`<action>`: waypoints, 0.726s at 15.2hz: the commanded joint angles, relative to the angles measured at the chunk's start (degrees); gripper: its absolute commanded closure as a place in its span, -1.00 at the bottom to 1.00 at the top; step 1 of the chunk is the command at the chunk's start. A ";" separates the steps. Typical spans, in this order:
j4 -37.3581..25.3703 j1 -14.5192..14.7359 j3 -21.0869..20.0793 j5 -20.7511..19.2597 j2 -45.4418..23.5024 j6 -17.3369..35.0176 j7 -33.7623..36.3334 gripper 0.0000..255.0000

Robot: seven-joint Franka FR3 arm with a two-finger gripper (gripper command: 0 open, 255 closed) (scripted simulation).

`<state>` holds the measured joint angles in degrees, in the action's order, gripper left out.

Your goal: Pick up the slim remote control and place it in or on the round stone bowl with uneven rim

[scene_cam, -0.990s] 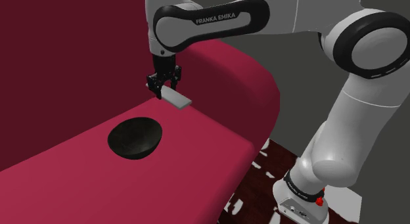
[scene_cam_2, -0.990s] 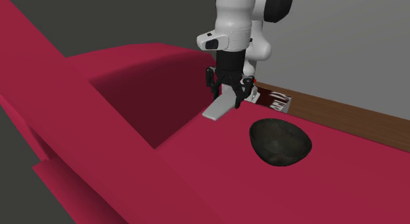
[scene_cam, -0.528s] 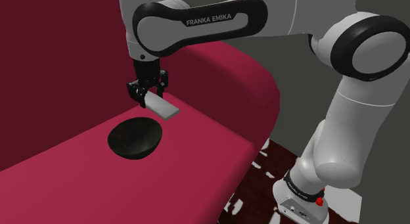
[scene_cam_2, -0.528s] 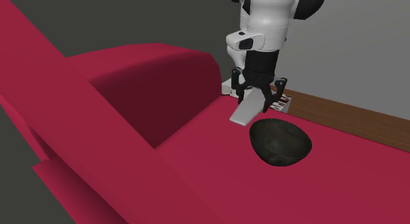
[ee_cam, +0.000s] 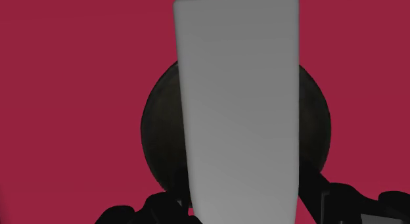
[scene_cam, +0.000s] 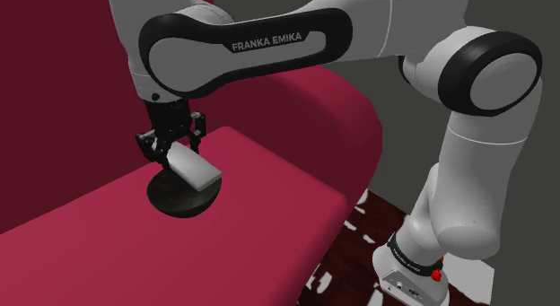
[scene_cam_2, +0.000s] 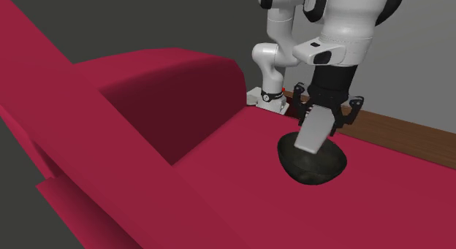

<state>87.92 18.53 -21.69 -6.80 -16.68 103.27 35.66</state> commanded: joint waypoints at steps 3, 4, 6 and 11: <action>2.27 0.11 0.05 -0.30 -0.55 2.80 0.49 1.00; 2.92 0.09 0.08 -0.35 -0.64 3.53 0.53 1.00; 4.17 0.06 0.14 -0.47 -0.86 4.98 0.64 1.00; 7.01 0.03 0.30 -0.88 -1.63 8.52 0.95 1.00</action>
<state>94.28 18.57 -21.42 -7.60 -18.19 110.99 36.54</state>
